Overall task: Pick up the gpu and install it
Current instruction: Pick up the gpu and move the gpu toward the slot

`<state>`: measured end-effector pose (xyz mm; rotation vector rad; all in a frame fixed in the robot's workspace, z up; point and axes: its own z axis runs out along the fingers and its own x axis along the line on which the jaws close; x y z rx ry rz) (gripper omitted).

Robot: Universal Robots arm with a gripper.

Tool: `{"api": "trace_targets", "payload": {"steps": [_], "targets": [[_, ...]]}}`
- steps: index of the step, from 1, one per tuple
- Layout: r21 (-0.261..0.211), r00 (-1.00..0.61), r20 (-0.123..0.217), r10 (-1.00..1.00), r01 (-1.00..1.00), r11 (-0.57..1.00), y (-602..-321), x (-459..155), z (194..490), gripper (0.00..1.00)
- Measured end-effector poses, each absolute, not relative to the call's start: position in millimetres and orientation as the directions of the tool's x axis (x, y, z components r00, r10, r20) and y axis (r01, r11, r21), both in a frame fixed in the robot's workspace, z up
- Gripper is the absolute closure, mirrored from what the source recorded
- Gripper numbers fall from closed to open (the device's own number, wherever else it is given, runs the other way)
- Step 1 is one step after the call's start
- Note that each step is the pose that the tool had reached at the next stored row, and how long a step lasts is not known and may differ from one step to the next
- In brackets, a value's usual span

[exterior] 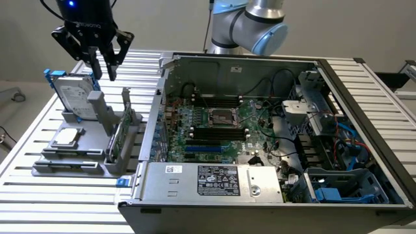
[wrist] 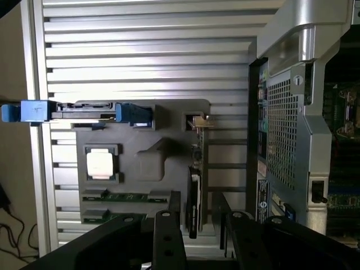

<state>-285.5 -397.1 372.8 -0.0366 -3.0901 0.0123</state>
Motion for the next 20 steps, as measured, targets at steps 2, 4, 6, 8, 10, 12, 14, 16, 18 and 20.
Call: {"api": "trace_targets", "payload": {"steps": [2, 4, 6, 8, 10, 12, 14, 16, 18, 20], "targets": [[-0.008, -0.998, 0.051, 0.024, 0.023, 1.000, -397.1, -285.9, 369.2, 0.64], [-0.009, -0.998, 0.051, 0.024, 0.023, 1.000, -397.1, -286.2, 365.5, 0.64], [-0.009, -0.998, 0.051, 0.024, 0.023, 1.000, -397.2, -286.5, 361.9, 0.64], [-0.009, -0.998, 0.051, 0.024, 0.023, 1.000, -397.2, -286.7, 358.2, 0.62], [-0.009, -0.998, 0.051, 0.024, 0.023, 1.000, -397.2, -286.8, 354.7, 0.56], [-0.009, -0.998, 0.051, 0.024, 0.024, 1.000, -397.4, -287.0, 350.9, 0.56], [-0.009, -0.998, 0.051, 0.024, 0.023, 1.000, -398.2, -286.9, 347.3, 0.56], [-0.009, -0.998, 0.051, 0.024, 0.024, 1.000, -400.2, -287.0, 343.8, 0.56], [-0.009, -0.998, 0.051, 0.024, 0.023, 1.000, -402.4, -286.9, 340.1, 0.56], [-0.009, -0.998, 0.051, 0.024, 0.023, 1.000, -404.4, -287.0, 336.5, 0.56]]}}
